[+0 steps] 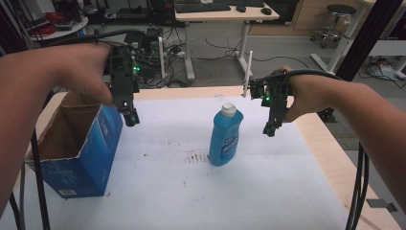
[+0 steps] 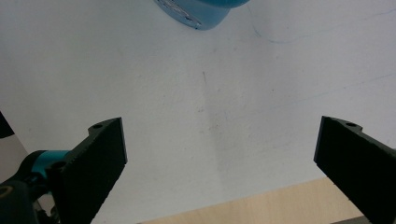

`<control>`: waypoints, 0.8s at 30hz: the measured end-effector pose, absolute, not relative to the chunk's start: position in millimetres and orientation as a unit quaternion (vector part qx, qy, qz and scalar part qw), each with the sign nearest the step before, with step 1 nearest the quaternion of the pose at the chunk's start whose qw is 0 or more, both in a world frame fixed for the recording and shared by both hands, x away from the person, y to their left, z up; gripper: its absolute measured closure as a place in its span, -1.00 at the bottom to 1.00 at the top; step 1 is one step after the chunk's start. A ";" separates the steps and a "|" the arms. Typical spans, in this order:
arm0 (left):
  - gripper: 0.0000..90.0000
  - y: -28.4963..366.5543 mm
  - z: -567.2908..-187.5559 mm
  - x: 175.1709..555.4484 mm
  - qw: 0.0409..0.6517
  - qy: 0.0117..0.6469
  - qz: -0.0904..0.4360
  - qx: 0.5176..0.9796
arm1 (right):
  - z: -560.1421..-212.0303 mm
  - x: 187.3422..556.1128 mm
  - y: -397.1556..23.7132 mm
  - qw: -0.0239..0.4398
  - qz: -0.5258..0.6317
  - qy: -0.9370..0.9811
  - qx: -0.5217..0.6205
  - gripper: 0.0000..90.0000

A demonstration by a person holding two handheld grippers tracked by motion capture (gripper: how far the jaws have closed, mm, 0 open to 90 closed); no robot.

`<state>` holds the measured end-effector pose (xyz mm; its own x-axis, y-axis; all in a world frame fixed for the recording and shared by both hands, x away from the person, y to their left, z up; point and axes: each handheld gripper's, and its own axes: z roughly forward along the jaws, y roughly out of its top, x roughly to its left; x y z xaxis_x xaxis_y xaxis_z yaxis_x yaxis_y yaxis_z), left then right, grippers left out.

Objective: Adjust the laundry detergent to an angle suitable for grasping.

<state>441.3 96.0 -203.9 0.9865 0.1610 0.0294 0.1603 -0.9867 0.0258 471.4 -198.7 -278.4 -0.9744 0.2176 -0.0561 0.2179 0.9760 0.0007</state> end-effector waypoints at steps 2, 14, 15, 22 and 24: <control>-0.96 95.9 -203.6 441.3 0.011 0.081 0.016 0.997 | -278.4 471.3 -198.6 0.028 -0.004 0.994 0.110 -0.96; -0.96 93.3 -206.3 438.7 0.005 0.080 0.016 0.997 | -282.2 470.6 -198.2 0.028 0.001 0.994 0.106 -0.96; -0.96 93.3 -206.3 438.7 0.005 0.080 0.016 0.997 | -282.2 470.6 -198.2 0.028 0.001 0.994 0.106 -0.96; -0.96 92.4 -208.3 438.5 0.016 0.080 0.023 0.996 | -283.9 469.2 -205.5 0.027 -0.002 0.994 0.110 -0.96; -0.96 89.6 -210.5 437.8 0.031 0.092 0.023 0.995 | -282.4 469.2 -210.5 0.029 0.000 0.993 0.111 -0.96</control>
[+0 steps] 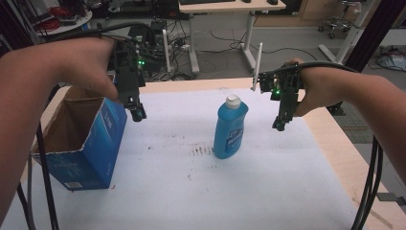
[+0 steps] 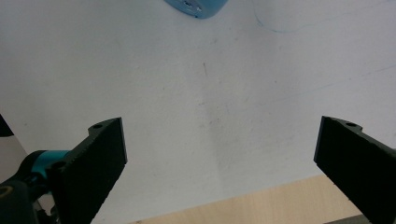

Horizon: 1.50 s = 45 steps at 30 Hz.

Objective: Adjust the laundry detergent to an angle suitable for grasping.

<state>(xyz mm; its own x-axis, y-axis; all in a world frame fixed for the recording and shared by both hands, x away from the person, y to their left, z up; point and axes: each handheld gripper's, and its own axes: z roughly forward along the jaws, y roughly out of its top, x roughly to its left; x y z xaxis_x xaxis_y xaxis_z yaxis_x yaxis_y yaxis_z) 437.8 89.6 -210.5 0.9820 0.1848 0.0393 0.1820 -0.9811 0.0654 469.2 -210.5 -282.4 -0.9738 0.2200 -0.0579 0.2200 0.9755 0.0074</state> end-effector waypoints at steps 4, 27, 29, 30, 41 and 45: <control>-0.96 86.4 -213.9 434.7 0.053 0.097 0.019 0.994 | -281.1 467.0 -213.5 0.030 0.001 0.993 0.116 -0.96; -0.96 46.9 -229.2 425.1 0.203 0.193 0.038 0.959 | -284.6 453.1 -240.0 0.033 0.011 0.993 0.114 -0.96; -0.96 44.1 -231.2 426.0 0.205 0.198 0.035 0.958 | -285.0 453.3 -241.9 0.034 0.011 0.993 0.112 -0.96; -0.96 42.6 -232.6 426.1 0.209 0.200 0.033 0.957 | -285.3 452.7 -242.3 0.034 0.011 0.993 0.117 -0.96; -0.96 20.1 -241.8 424.4 0.249 0.222 0.036 0.942 | -286.2 453.0 -247.3 0.033 0.012 0.992 0.119 -0.96; -0.96 10.0 -247.8 425.0 0.249 0.225 0.038 0.941 | -286.4 451.7 -247.0 0.034 0.009 0.992 0.124 -0.96</control>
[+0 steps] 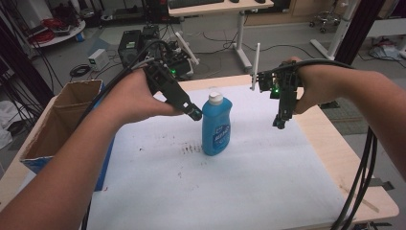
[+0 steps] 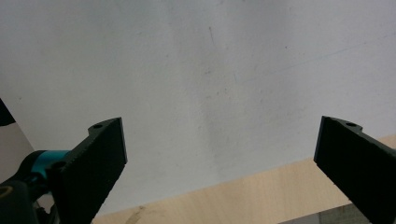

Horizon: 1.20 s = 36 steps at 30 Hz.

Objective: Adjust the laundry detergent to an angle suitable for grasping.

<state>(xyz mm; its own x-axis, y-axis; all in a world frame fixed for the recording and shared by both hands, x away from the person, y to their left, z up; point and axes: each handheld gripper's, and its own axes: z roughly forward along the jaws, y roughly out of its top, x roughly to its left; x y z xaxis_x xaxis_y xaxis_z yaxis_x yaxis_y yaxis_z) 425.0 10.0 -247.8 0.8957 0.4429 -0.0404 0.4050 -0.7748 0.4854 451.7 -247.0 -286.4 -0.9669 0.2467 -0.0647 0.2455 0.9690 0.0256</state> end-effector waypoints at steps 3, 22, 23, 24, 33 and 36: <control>-0.96 1.6 -253.3 424.7 0.252 0.226 0.042 0.940 | -286.0 451.5 -247.2 0.033 0.010 0.992 0.124 -0.96; -0.96 -32.5 -285.6 431.9 0.258 0.231 0.040 0.937 | -284.8 452.2 -250.1 0.033 0.013 0.992 0.125 -0.96; -0.96 -35.8 -287.9 432.6 0.261 0.237 0.044 0.935 | -285.5 452.3 -250.9 0.033 0.013 0.991 0.128 -0.96; -0.96 -36.9 -288.5 433.2 0.262 0.236 0.046 0.935 | -285.9 452.8 -251.5 0.034 0.013 0.991 0.126 -0.96; -0.96 -46.1 -295.9 438.3 0.266 0.243 0.058 0.931 | -285.6 453.1 -251.3 0.036 0.009 0.992 0.120 -0.96; -0.96 -49.1 -297.8 441.9 0.269 0.248 0.057 0.929 | -285.9 453.3 -251.0 0.035 0.007 0.992 0.121 -0.96</control>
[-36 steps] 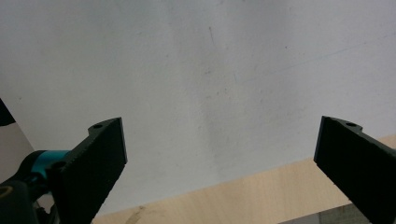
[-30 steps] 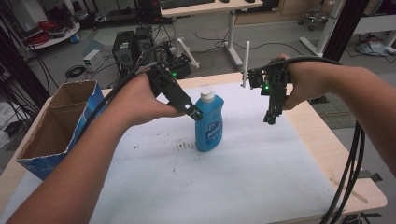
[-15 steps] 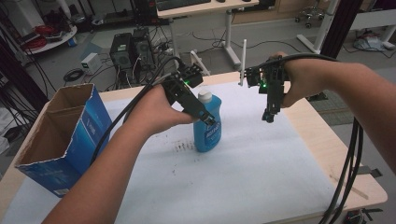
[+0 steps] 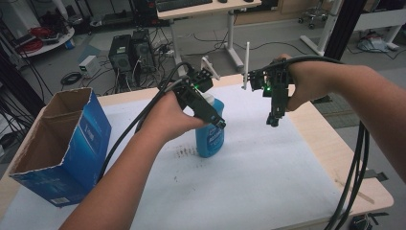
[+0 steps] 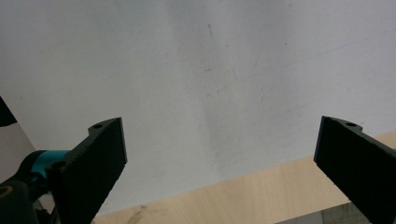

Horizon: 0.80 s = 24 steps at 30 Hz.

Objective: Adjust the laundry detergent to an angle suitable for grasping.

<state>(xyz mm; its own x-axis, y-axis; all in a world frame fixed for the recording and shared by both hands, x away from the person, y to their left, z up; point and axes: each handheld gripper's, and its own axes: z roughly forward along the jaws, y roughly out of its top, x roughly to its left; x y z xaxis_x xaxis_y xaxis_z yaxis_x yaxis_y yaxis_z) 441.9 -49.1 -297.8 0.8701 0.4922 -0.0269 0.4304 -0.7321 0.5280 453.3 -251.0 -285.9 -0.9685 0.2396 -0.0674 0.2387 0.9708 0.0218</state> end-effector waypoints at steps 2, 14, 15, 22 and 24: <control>-0.96 -52.7 -299.1 444.2 0.273 0.253 0.054 0.927 | -285.9 452.3 -250.3 0.030 0.009 0.991 0.131 -0.96; -0.96 -63.9 -309.1 451.4 0.256 0.269 0.076 0.925 | -285.6 451.1 -250.1 0.030 0.010 0.990 0.135 -0.96; -0.96 -63.7 -310.1 452.3 0.251 0.270 0.078 0.926 | -285.4 451.8 -250.3 0.031 0.009 0.991 0.131 -0.96; -0.91 -64.8 -311.4 452.1 0.247 0.272 0.080 0.927 | -285.8 452.0 -248.7 0.030 0.007 0.990 0.134 -0.96; -0.91 -65.2 -311.2 451.9 0.245 0.271 0.081 0.927 | -285.8 452.5 -248.5 0.030 0.007 0.991 0.132 -0.96</control>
<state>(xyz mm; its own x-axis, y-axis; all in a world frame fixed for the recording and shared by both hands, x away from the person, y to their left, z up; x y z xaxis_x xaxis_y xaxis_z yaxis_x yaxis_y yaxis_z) 451.9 -65.2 -311.2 0.8395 0.5431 0.0174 0.4635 -0.7325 0.4985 452.5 -248.5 -285.8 -0.9634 0.2617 -0.0583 0.2608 0.9651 0.0222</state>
